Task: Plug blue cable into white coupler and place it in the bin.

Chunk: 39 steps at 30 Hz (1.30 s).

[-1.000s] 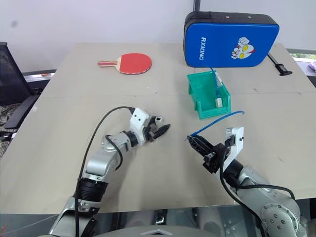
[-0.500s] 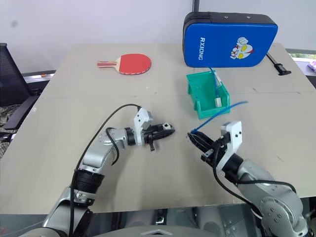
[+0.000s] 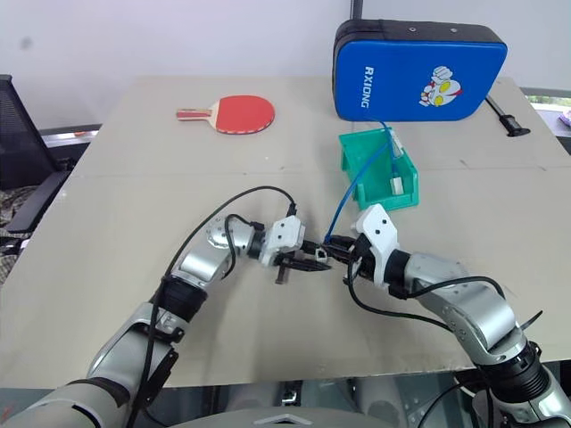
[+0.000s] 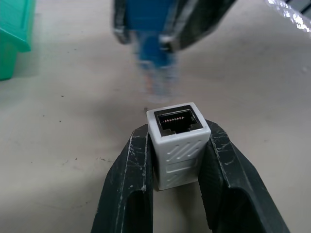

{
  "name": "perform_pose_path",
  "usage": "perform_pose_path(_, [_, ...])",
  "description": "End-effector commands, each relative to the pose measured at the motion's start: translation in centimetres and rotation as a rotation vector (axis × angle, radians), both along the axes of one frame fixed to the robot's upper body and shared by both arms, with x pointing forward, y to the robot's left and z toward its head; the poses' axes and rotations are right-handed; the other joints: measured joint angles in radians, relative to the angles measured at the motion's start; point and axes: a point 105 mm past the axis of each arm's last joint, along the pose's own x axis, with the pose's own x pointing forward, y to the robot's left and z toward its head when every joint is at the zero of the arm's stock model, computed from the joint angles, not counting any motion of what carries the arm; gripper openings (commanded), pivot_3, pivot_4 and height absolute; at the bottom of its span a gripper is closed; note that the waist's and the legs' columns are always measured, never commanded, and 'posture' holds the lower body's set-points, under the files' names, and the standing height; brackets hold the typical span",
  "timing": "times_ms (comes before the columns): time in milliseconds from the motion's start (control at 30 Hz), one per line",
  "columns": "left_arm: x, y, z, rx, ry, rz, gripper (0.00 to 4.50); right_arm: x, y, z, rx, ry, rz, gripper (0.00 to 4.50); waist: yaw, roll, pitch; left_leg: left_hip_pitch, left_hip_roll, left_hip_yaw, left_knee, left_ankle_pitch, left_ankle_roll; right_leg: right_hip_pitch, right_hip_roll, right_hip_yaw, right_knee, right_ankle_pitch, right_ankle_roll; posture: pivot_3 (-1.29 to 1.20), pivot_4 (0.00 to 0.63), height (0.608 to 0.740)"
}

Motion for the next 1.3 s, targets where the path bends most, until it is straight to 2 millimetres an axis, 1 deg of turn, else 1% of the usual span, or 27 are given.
perform_pose_path(33, [-0.1,-0.4,0.6,-0.012,-0.025,-0.031,0.67,-0.2,0.4,-0.2,-0.023,-0.017,0.039,0.0,0.0,0.0,0.0,0.0,0.0,0.0,0.0,0.0,0.0,0.0,0.0,0.0,0.0,0.0,0.0,0.0,0.15,0.731])
perform_pose_path(133, [-0.1,-0.4,0.6,-0.012,-0.027,-0.038,0.67,-0.1,0.4,-1.2,-0.066,-0.01,0.053,0.0,0.0,0.0,0.0,0.0,0.0,0.0,0.0,0.0,0.0,0.0,0.0,0.0,0.001,0.0,0.0,0.0,0.15,0.731])
perform_pose_path(267, [-0.2,-0.4,0.8,-0.015,-0.029,-0.042,0.67,0.2,-0.2,-2.6,-0.165,-0.018,0.068,0.0,0.0,0.0,0.0,0.001,0.0,0.0,0.001,0.0,0.0,0.0,0.0,0.0,0.001,0.0,0.0,0.0,0.15,0.731])
perform_pose_path(400, [-0.3,-0.5,0.9,-0.024,-0.027,-0.04,0.67,0.7,-0.8,-2.9,-0.183,-0.015,0.056,0.0,0.0,0.0,0.0,0.002,0.0,0.0,0.0,0.0,0.0,0.001,0.0,0.0,0.002,0.0,0.0,0.0,0.15,0.731])
perform_pose_path(667, [-0.3,-0.3,0.9,-0.029,-0.027,-0.04,0.67,0.5,-1.4,-3.5,-0.24,0.013,0.124,0.0,0.0,0.0,0.0,0.002,0.0,0.0,0.001,0.0,0.0,0.001,0.0,0.0,0.002,0.0,0.0,0.0,0.15,0.731])
perform_pose_path(833, [-0.6,-0.4,0.8,-0.029,-0.031,-0.068,0.67,0.9,-1.2,-4.8,-0.332,0.02,0.198,0.0,-0.001,0.0,-0.001,0.002,0.0,0.0,0.001,0.0,0.0,0.001,0.0,0.0,0.002,0.0,0.0,0.0,0.15,0.731])
perform_pose_path(1000, [-0.7,-0.3,0.7,-0.027,-0.031,-0.089,0.67,1.4,-1.1,-5.5,-0.38,0.051,0.292,0.0,-0.003,0.0,-0.003,0.004,0.0,0.0,0.001,0.0,0.0,0.002,0.001,0.0,0.003,0.0,0.0,0.0,0.15,0.731])
perform_pose_path(1200, [-0.5,-0.2,1.1,-0.031,-0.041,-0.094,0.67,1.5,-1.5,-6.7,-0.431,0.083,0.361,0.0,-0.003,-0.001,-0.005,0.005,0.0,0.0,0.0,0.0,0.0,0.002,0.002,0.0,0.004,0.0,0.0,0.0,0.15,0.731])
perform_pose_path(1300, [-0.7,-0.1,1.2,-0.033,-0.042,-0.098,0.67,1.7,-2.2,-7.4,-0.456,0.086,0.367,0.0,-0.003,-0.001,-0.006,0.005,0.001,0.0,0.0,0.0,0.0,0.002,0.001,0.0,0.004,0.0,0.0,0.0,0.15,0.731])
